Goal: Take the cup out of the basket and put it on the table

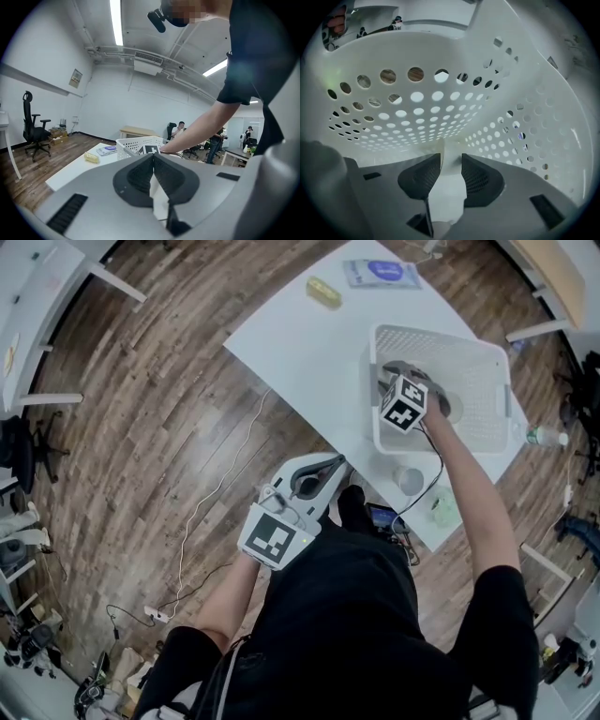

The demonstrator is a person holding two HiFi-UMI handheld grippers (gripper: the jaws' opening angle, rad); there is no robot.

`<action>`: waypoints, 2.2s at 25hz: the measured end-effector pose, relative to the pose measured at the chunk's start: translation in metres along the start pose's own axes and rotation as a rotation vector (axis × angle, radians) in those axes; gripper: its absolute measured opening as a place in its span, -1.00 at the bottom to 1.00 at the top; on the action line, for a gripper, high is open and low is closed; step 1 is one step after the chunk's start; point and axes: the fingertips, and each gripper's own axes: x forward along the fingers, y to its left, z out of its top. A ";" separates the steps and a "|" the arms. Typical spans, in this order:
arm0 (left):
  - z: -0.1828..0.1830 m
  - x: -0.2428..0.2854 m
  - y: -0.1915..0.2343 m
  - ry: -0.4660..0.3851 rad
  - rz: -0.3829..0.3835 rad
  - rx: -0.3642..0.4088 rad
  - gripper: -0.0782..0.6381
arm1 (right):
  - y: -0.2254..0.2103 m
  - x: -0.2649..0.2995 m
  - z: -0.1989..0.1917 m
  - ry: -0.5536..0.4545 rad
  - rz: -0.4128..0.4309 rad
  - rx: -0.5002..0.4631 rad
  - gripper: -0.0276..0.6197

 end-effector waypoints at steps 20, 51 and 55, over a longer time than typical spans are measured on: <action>0.009 0.011 -0.026 0.002 -0.071 0.043 -0.76 | -0.045 -0.074 0.000 -0.098 -0.181 0.070 -0.83; 0.044 0.097 -0.148 -0.035 -0.331 0.106 -0.76 | 0.052 -0.391 -0.132 -0.526 -0.440 0.761 -0.83; 0.044 0.106 -0.159 -0.028 -0.361 0.110 -0.76 | 0.080 -0.381 -0.152 -0.505 -0.407 0.868 -0.83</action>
